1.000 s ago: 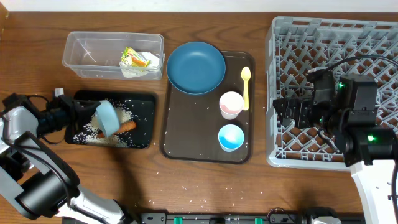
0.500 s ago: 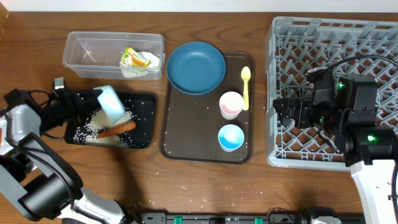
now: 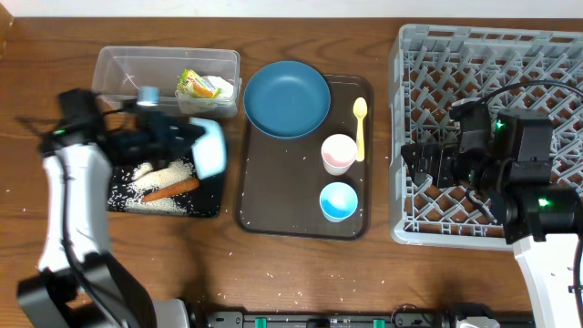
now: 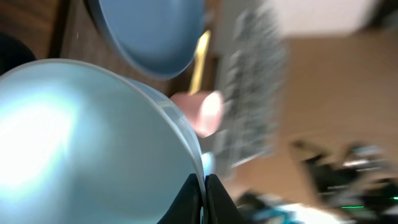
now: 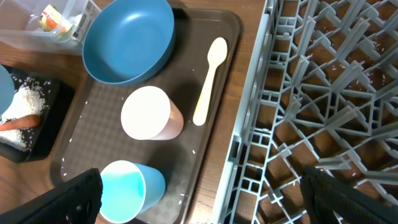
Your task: Sort waste into correct bins and load items into the dishwasher rack
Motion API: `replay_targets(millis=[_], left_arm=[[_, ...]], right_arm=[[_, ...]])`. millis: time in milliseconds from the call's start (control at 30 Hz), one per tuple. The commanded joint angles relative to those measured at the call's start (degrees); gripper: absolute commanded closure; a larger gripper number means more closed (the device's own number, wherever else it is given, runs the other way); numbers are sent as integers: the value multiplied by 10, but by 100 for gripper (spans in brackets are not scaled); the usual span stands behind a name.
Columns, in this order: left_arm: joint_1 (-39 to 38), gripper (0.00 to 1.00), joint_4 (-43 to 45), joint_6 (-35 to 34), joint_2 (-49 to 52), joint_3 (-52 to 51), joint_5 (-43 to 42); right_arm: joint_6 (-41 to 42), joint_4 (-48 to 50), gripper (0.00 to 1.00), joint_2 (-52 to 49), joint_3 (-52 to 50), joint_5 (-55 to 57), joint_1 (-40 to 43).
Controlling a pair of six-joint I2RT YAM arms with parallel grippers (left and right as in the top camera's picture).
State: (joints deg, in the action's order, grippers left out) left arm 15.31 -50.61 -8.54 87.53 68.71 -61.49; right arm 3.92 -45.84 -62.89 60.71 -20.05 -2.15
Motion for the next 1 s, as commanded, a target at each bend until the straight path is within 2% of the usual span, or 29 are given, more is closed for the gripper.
replay_targets(millis=[0,67,300,600,833,967], left_arm=[[-100,94,-2,9,-16,-2,208],[-173,94,-1,9,-10,-2,292],[-370,94,22,0,35,-2,501],[-473,94,88,-4,135,-2,518],[-483,94,104,-4,157,-2,517],[-484,88,104,-17,156,-2,516]], right_arm=[[3,2,1,0,10,3,-5],[3,2,1,0,10,4,-5],[3,1,1,0,10,3,-5],[3,0,1,0,10,3,-5],[3,0,1,0,10,4,-5],[3,0,1,0,10,4,-5]])
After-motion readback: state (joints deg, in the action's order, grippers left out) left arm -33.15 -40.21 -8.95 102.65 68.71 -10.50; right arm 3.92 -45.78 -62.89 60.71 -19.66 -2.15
